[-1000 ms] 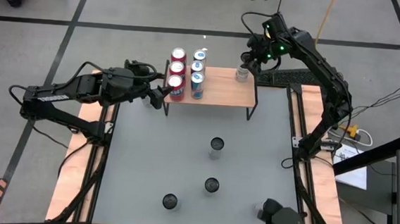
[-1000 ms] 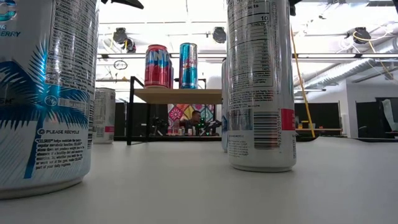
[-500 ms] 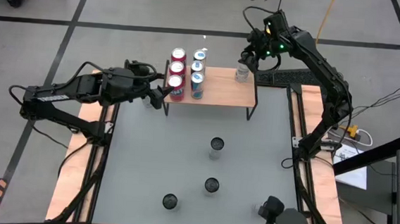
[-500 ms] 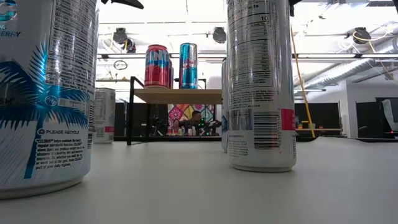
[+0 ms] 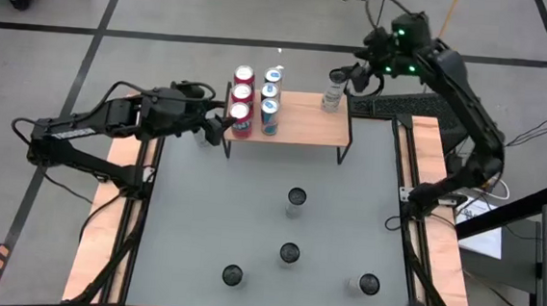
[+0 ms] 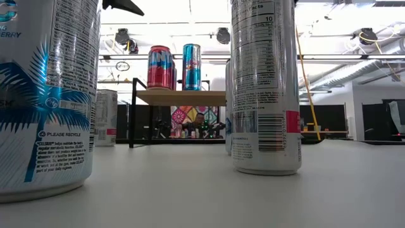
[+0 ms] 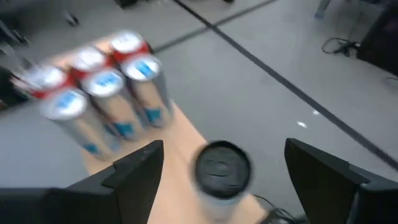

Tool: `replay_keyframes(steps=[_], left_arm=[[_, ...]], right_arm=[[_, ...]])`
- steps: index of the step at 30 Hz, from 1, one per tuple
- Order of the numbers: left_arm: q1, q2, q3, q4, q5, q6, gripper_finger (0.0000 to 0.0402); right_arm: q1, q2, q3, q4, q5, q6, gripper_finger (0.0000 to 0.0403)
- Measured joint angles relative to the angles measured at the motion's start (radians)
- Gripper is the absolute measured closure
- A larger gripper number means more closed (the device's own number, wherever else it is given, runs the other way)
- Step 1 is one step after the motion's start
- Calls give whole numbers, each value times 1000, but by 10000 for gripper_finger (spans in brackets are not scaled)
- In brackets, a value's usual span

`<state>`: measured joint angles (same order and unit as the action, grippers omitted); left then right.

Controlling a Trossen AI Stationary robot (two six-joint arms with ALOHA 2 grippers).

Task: Place canned beverage on shelf
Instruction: Put the top left white-pink soda can on the shelf

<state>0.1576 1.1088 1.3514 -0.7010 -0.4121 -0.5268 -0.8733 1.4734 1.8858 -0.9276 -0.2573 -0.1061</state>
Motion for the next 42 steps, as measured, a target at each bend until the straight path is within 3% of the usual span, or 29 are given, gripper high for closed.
replay_keyframes(steps=[6,15,23,30,42], left_arm=[[31,0,0,1,107,42,30],[15,0,0,1,205,69,30],[-47,0,0,-18,194,65,30],[-99,0,0,-151,166,77,30],[-71,-16,0,-540,81,-244,30]], right_arm=[[97,-101,0,-4,-9,184,99],[333,-168,0,-111,-35,375,99],[566,-168,0,-299,-32,585,99],[722,-168,0,-337,20,730,99],[870,-163,0,-346,225,801,99]])
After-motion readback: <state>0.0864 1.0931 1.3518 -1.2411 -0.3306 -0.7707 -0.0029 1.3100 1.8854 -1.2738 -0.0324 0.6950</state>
